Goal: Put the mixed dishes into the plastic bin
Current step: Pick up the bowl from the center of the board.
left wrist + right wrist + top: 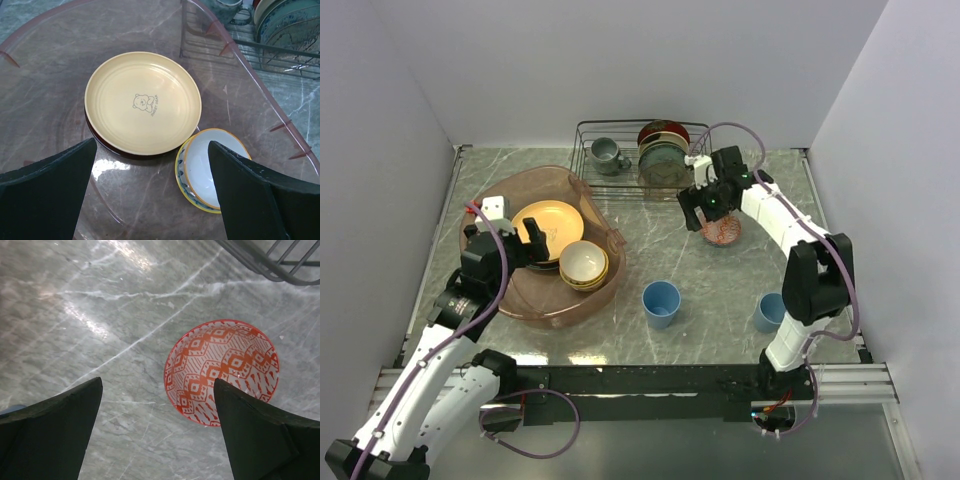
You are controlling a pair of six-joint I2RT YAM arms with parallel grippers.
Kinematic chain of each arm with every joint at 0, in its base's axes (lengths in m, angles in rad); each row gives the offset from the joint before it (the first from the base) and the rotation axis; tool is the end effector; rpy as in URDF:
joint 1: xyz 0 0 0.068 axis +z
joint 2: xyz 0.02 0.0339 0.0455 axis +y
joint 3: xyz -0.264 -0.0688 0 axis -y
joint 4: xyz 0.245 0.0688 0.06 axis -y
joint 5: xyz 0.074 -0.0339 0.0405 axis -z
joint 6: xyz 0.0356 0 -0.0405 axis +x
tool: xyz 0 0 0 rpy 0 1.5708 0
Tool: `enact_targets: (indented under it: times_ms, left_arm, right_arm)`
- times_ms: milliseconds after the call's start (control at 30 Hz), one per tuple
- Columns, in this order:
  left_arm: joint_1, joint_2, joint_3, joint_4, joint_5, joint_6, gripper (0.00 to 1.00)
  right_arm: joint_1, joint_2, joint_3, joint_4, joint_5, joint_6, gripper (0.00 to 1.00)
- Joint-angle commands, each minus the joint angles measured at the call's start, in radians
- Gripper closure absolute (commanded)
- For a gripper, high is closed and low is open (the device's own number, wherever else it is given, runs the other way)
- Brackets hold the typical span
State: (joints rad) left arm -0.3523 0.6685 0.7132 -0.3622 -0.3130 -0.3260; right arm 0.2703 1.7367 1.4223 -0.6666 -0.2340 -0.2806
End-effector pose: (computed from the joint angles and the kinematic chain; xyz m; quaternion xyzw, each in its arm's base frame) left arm 0.1515 -0.0440 0.3143 -0.0809 0.8012 -0.0737 0.5883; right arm 0.3597 0.1082 0.2649 -0.2911 0.9052 0.1102 0.2892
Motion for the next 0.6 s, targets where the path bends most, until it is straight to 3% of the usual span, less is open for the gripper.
enact_targets:
  times_ms: [0, 33, 133, 167, 267, 567]
  left_arm:
    - [0.004, -0.003, -0.001, 0.042, -0.011, 0.016, 0.01]
    - [0.004, -0.003, -0.001, 0.042, -0.009, 0.016, 0.01]
    - [0.004, 0.0, 0.0, 0.04, -0.012, 0.015, 0.01]
    - [0.004, 0.0, -0.001, 0.042, -0.012, 0.015, 0.01]
    - [0.004, 0.002, -0.001, 0.043, -0.009, 0.015, 0.01]
    - [0.004, 0.0, -0.003, 0.043, -0.009, 0.015, 0.01]
  right_arm:
    - [0.017, 0.017, 0.001, 0.024, 0.096, 0.011, 0.04]
    - [0.018, 0.018, -0.008, 0.033, 0.11, 0.006, 0.04]
    - [0.018, 0.041, -0.032, 0.032, 0.134, -0.02, 0.2]
    - [0.018, 0.064, -0.033, 0.025, 0.134, -0.025, 0.39]
    - [0.018, 0.112, -0.029, 0.013, 0.151, -0.038, 0.58]
    - [0.018, 0.167, -0.028, -0.005, 0.159, -0.062, 0.61]
